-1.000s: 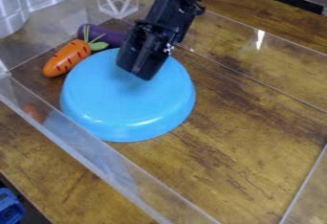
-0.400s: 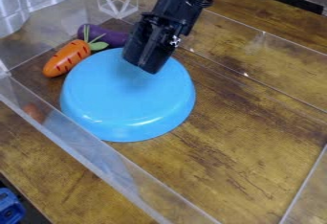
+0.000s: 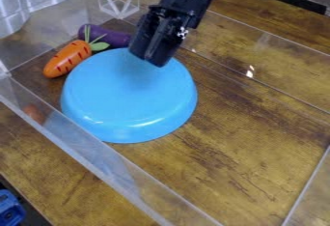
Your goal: Move the carrot to the right side
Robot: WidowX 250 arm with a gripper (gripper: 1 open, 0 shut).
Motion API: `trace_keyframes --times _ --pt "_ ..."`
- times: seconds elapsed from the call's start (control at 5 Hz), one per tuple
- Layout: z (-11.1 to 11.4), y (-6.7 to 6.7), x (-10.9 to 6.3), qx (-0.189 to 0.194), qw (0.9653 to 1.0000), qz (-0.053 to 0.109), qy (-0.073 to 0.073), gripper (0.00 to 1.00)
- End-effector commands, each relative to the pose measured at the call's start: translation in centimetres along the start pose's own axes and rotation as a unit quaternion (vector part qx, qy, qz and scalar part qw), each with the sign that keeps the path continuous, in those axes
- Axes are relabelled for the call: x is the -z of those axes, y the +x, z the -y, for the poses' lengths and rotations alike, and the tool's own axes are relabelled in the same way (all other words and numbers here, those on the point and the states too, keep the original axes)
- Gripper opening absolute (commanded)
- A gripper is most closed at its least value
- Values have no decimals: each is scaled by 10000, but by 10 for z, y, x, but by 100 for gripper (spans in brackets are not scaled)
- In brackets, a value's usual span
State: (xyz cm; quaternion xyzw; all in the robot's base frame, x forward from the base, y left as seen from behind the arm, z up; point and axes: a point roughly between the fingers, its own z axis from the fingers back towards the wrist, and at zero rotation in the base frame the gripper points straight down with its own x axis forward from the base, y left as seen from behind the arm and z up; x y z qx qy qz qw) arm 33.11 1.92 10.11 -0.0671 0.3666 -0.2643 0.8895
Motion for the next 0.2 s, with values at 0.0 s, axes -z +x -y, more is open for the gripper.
trace_keyframes --times 0.0 --pt "18 -8 -29 147 9988 252 381 0"
